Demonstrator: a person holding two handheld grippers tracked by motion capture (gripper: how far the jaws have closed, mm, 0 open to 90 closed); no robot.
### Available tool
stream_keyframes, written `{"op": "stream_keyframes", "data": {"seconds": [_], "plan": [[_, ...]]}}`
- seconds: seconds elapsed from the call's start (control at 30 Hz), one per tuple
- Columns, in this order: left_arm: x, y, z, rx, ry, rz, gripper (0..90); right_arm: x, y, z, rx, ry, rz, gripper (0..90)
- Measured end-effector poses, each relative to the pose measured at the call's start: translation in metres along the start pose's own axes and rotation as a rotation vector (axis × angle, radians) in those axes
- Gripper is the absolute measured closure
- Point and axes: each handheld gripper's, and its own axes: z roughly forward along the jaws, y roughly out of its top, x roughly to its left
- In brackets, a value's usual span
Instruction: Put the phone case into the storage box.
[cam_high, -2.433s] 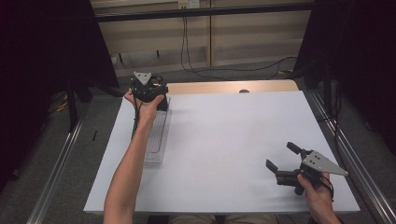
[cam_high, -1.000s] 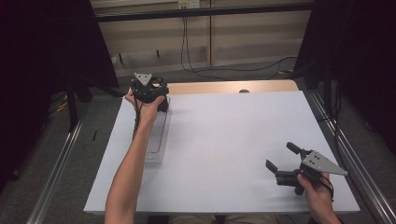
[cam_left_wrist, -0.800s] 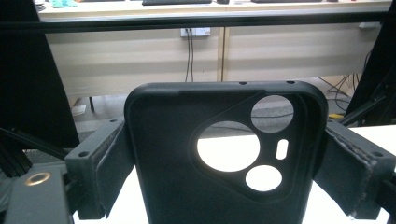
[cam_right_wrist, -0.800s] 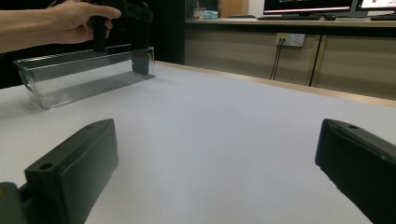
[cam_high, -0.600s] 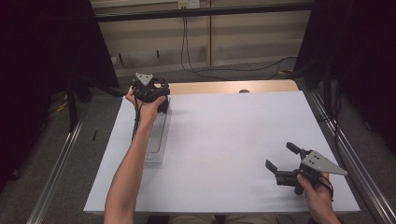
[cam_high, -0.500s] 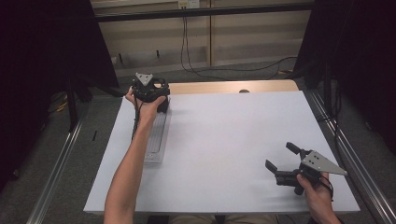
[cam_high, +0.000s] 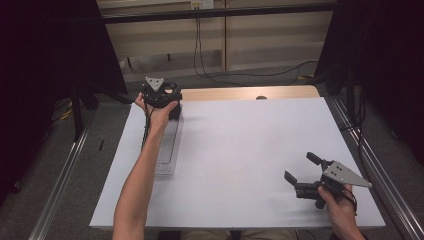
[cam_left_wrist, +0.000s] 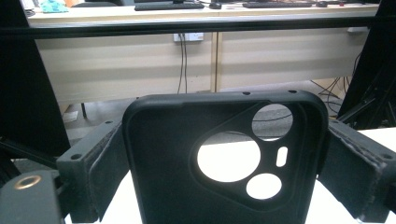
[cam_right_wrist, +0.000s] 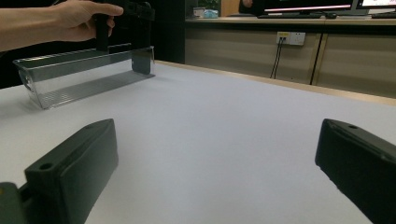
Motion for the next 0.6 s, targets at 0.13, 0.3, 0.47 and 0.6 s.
{"op": "stream_keyframes", "data": {"seconds": [0.13,0.3,0.47,0.6], "plan": [[0.0008,-0.0009,0.0007,-0.001,-0.008,-0.018,8.4,0.0000,-0.0001,0.0001,0.002,0.001,0.002,0.0],[0.0011,-0.0019,0.0024,-0.012,-0.030,-0.009,7.3,-0.0004,-0.0002,0.0000,0.001,0.000,0.003,0.0],[-0.0009,-0.0027,0.0022,-0.005,-0.035,-0.028,4.5,-0.0005,0.0000,-0.0009,0.001,0.006,0.003,0.0],[0.0003,-0.0025,0.0027,-0.014,-0.049,-0.026,4.0,-0.0002,0.0000,-0.0006,-0.002,0.002,0.000,0.0]]}}
